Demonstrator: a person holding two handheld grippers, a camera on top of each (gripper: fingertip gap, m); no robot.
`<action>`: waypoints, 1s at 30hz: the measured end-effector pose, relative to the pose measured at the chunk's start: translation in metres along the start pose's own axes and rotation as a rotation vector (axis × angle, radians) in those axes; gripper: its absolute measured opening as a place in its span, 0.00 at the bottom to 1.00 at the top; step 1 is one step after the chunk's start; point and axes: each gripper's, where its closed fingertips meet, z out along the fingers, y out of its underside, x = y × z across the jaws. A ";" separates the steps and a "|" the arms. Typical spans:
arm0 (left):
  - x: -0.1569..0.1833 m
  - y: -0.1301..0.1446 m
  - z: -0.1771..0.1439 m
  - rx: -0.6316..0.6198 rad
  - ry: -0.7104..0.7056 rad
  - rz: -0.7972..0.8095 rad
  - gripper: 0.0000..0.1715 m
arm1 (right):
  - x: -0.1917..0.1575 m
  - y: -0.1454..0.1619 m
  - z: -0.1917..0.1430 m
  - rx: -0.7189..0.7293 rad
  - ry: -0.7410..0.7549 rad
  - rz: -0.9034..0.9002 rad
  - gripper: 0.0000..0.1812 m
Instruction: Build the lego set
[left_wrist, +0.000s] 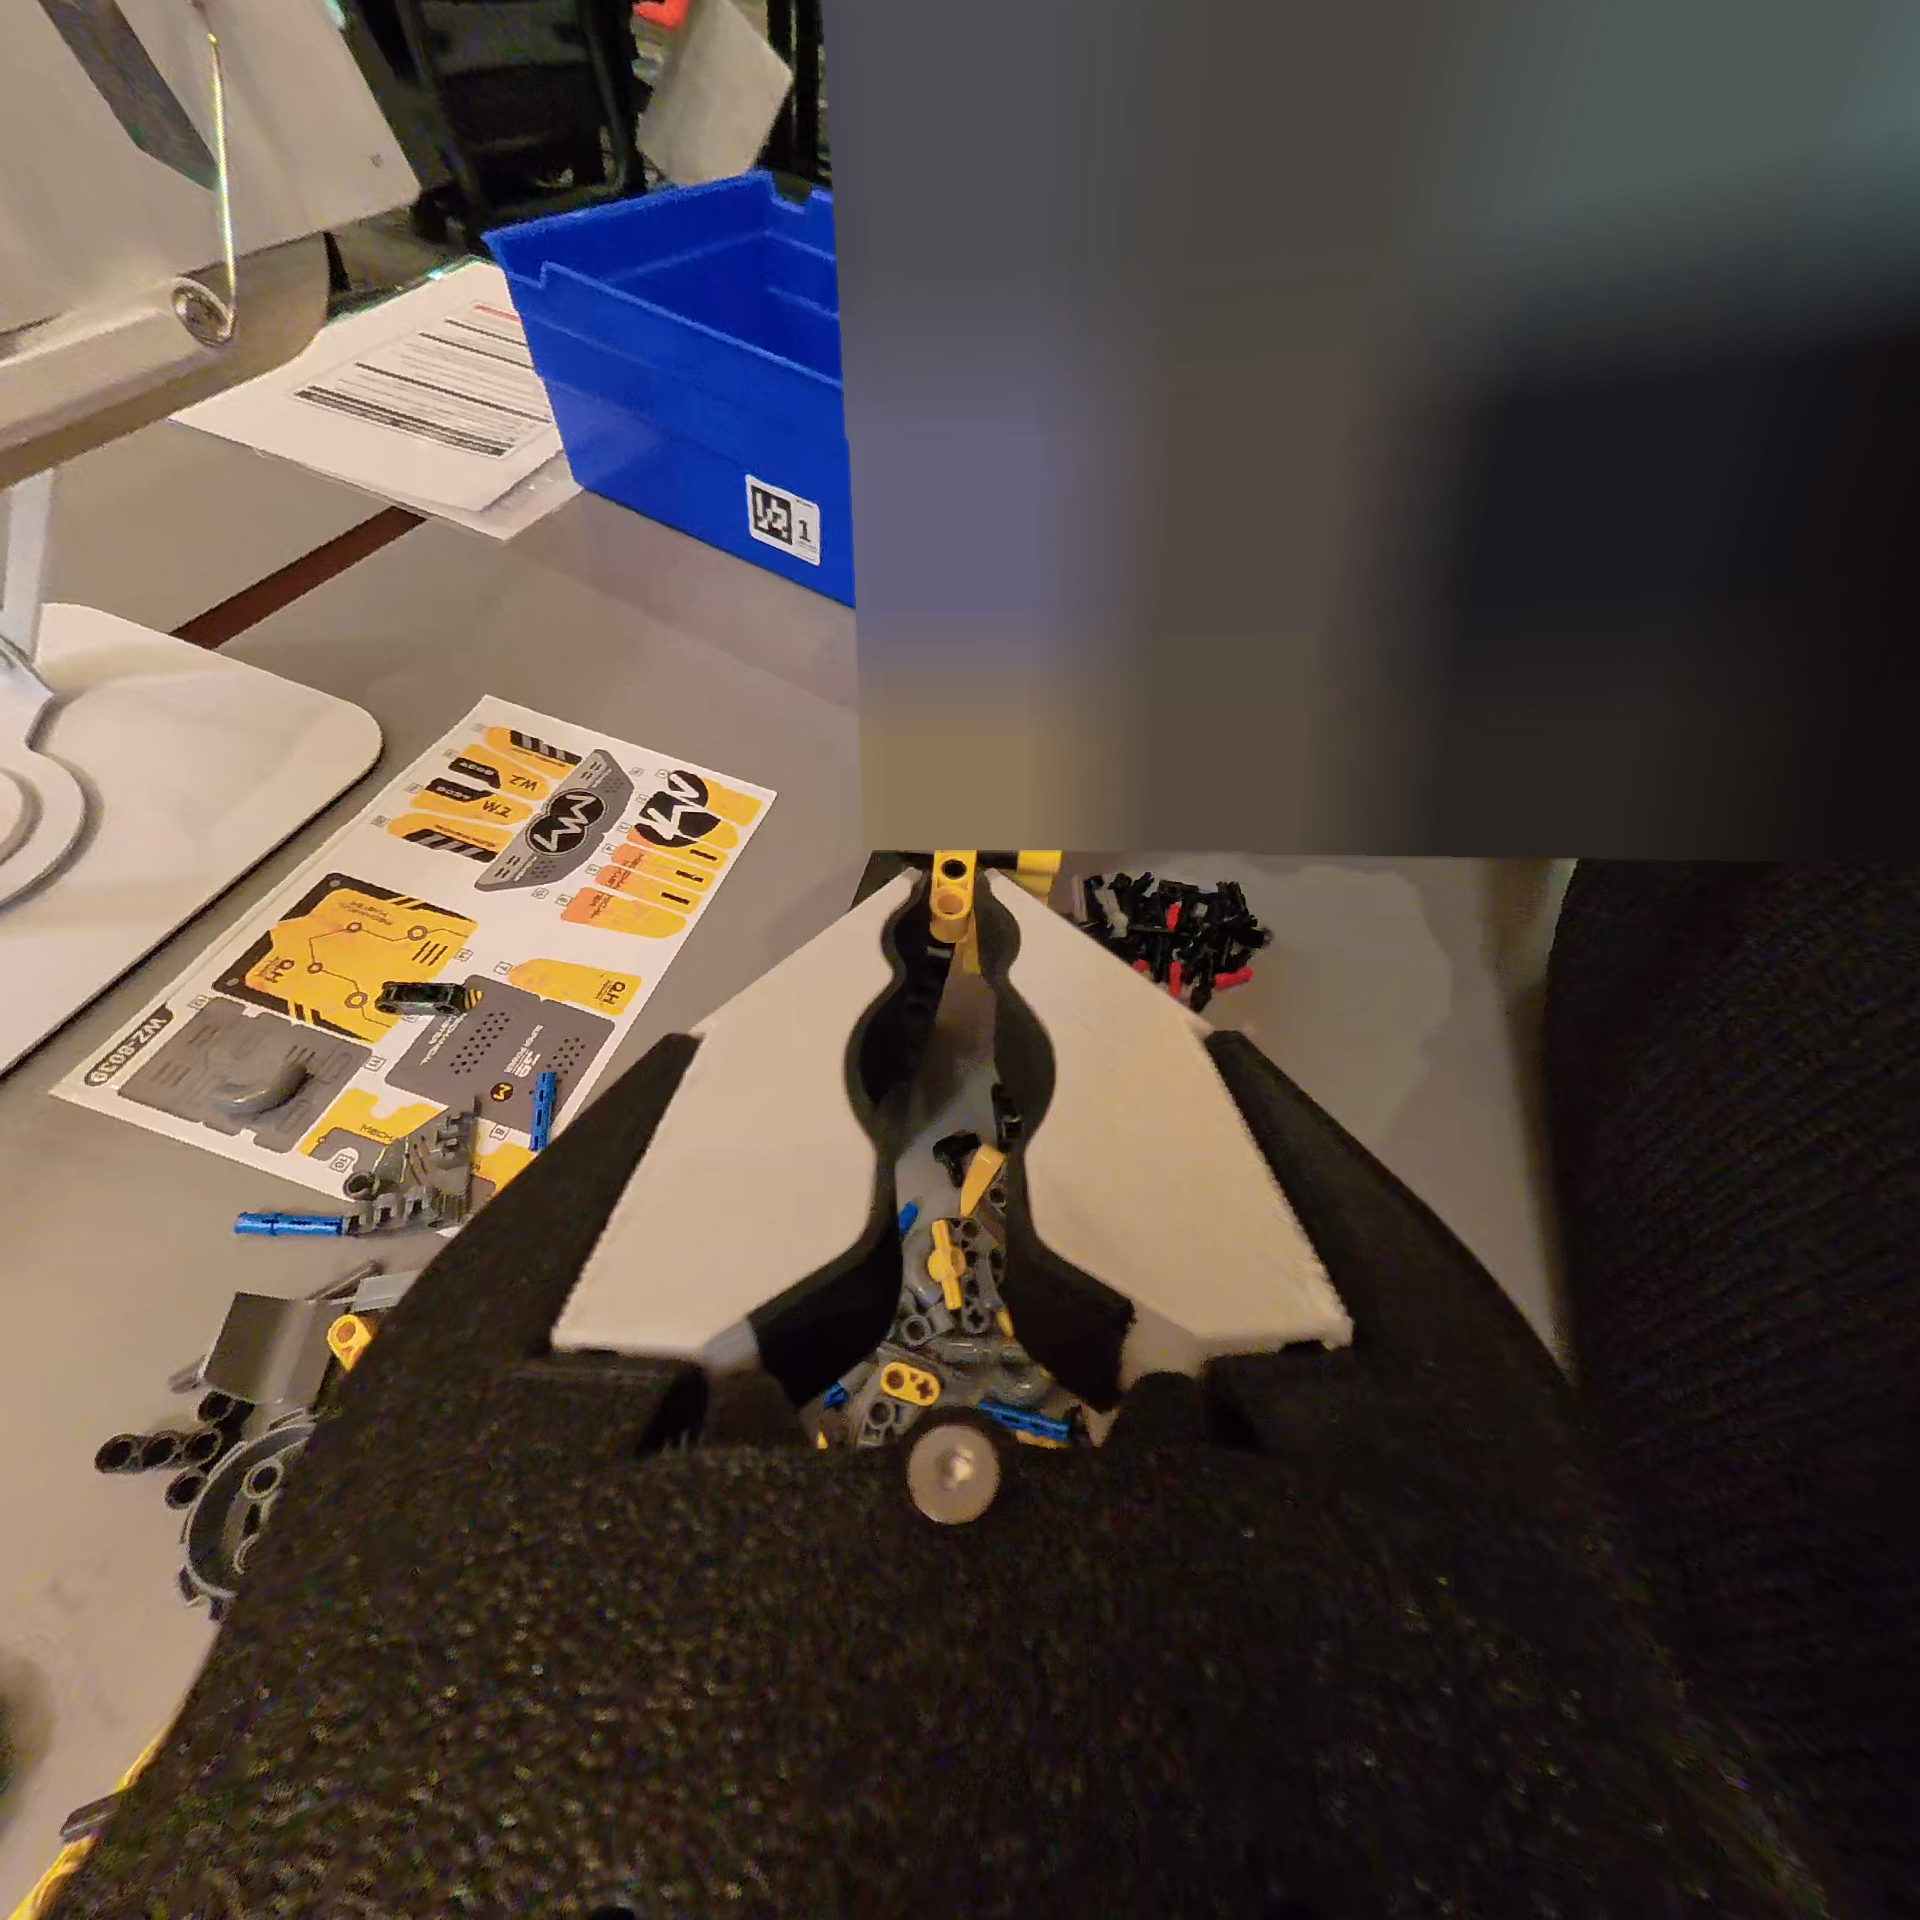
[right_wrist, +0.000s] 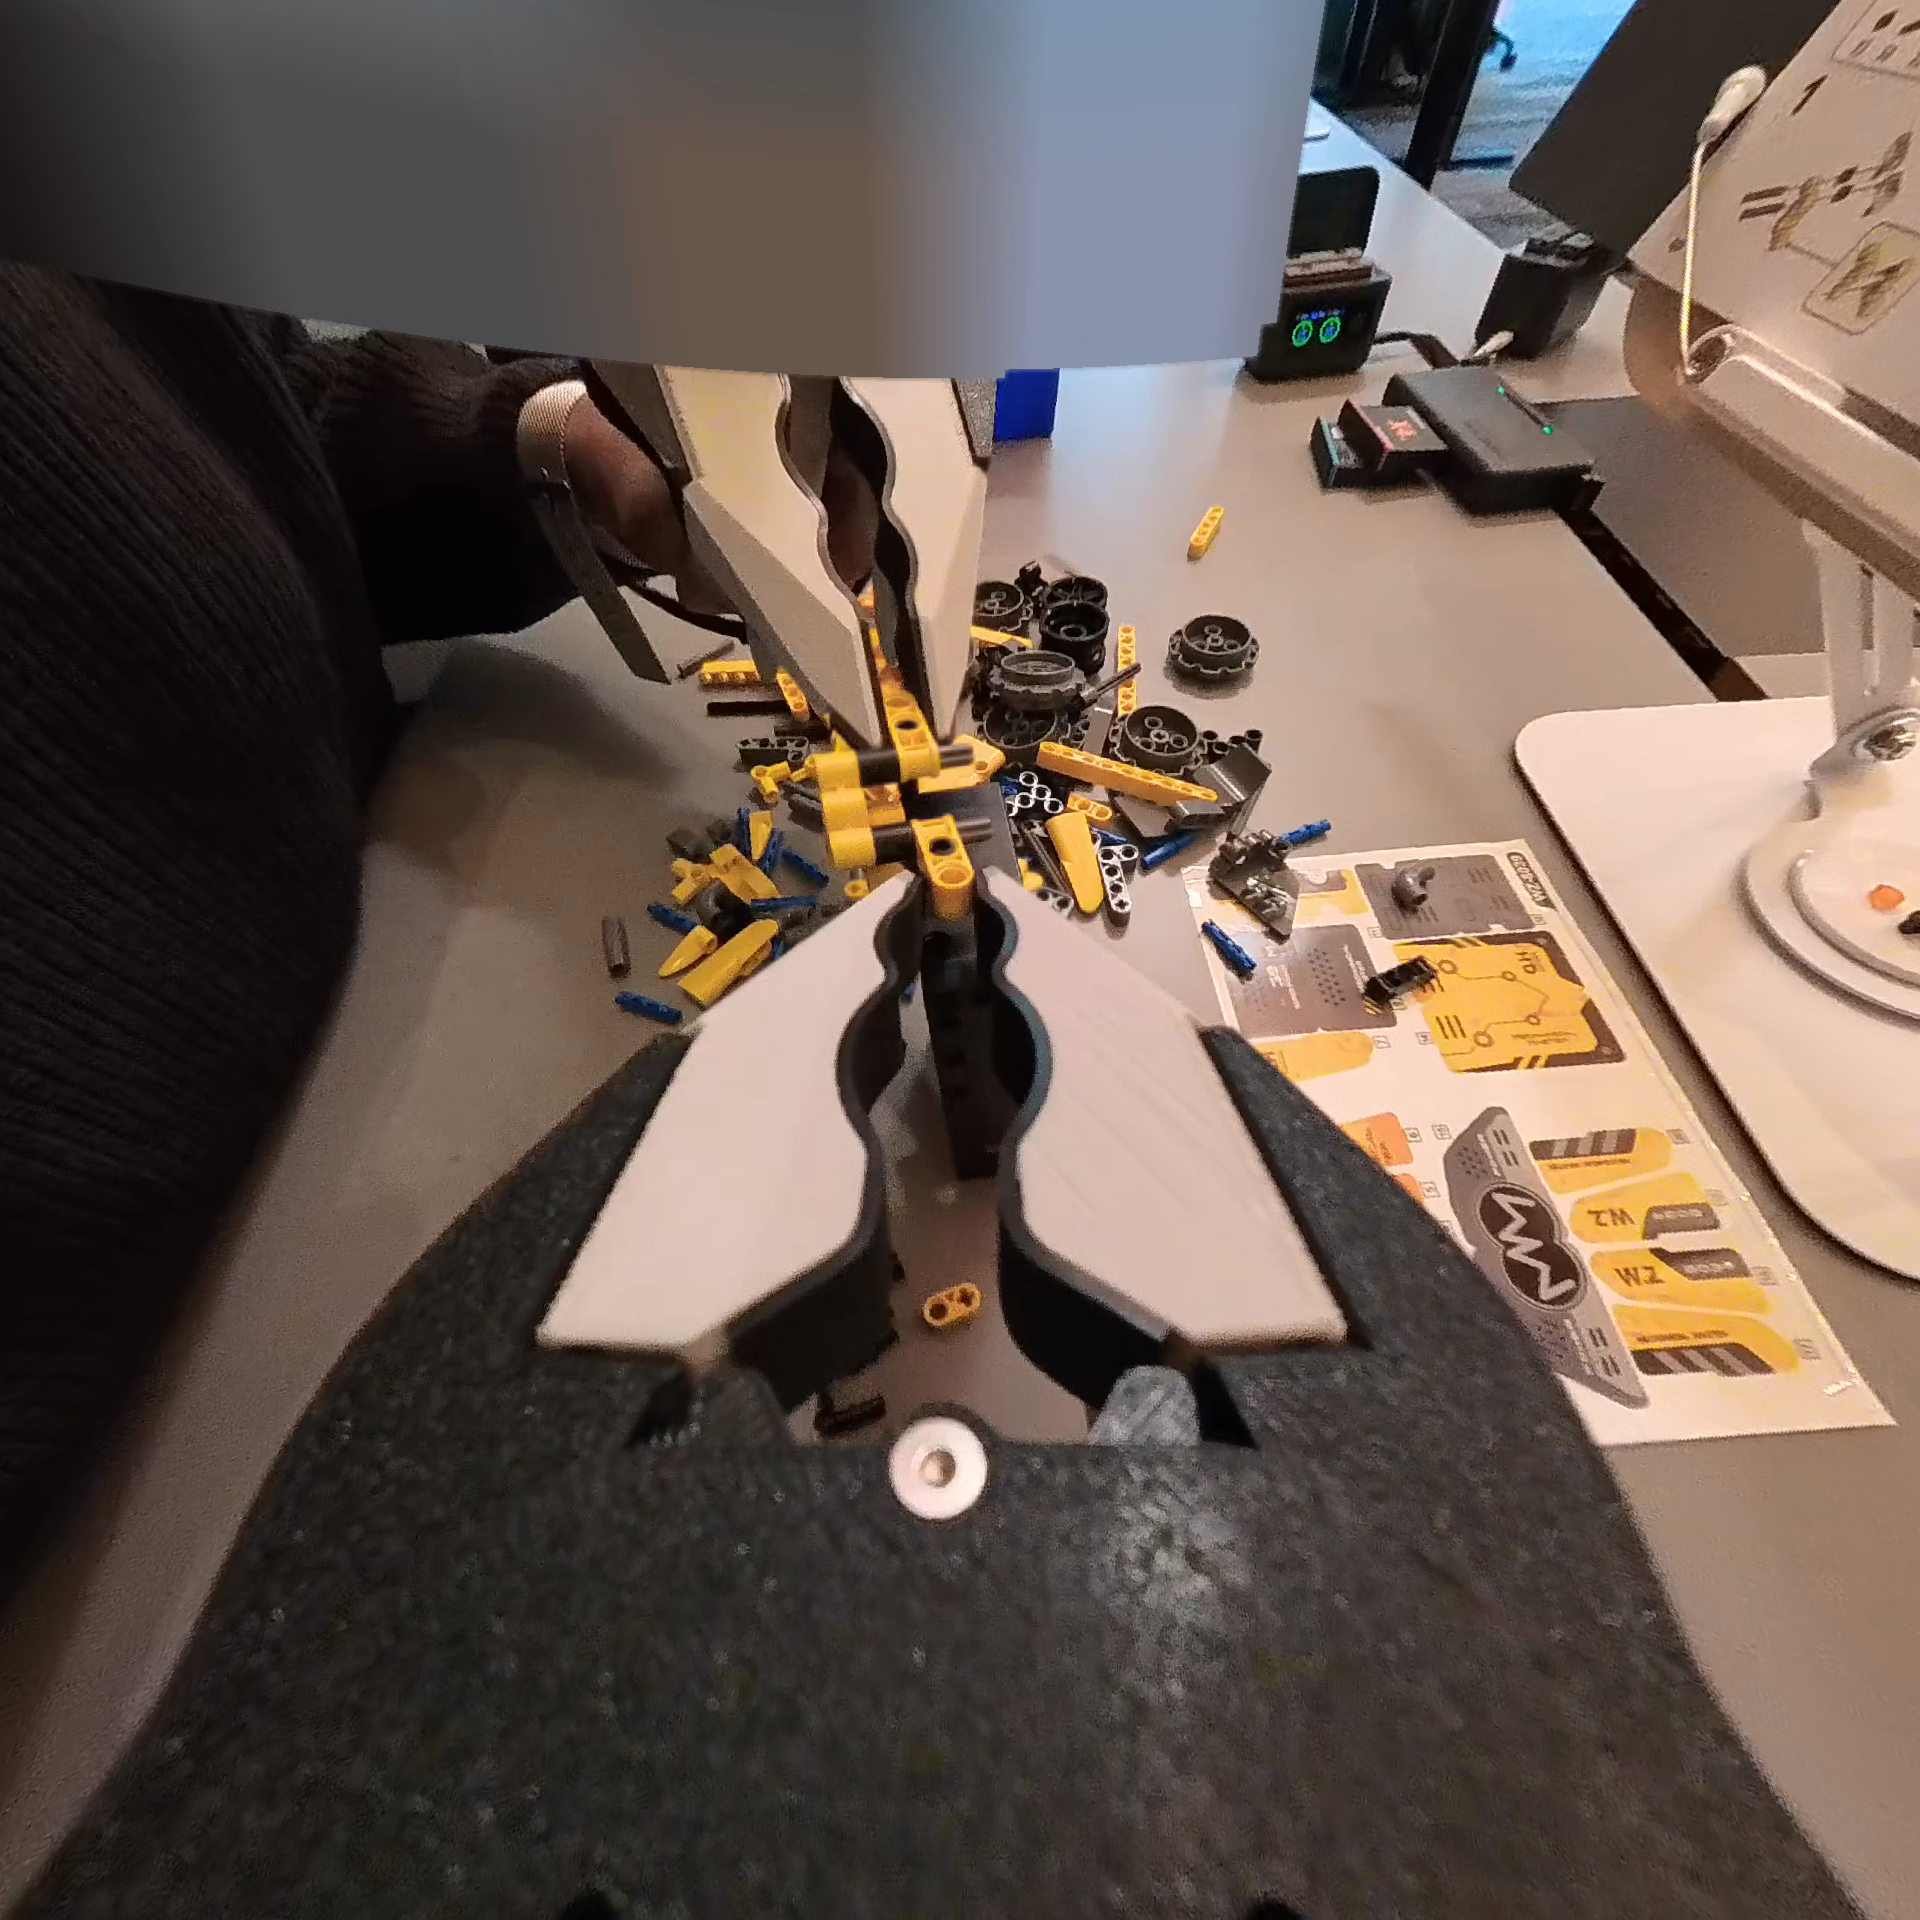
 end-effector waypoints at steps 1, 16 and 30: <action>0.000 0.001 0.001 -0.005 -0.003 0.002 0.04 | 0.000 0.001 0.000 0.011 -0.002 0.006 0.05; 0.005 0.012 0.008 -0.033 0.049 0.075 0.04 | -0.004 0.009 -0.003 0.097 0.012 0.029 0.05; 0.005 0.014 0.011 -0.083 0.102 0.148 0.04 | -0.003 0.013 -0.005 0.036 0.049 -0.027 0.05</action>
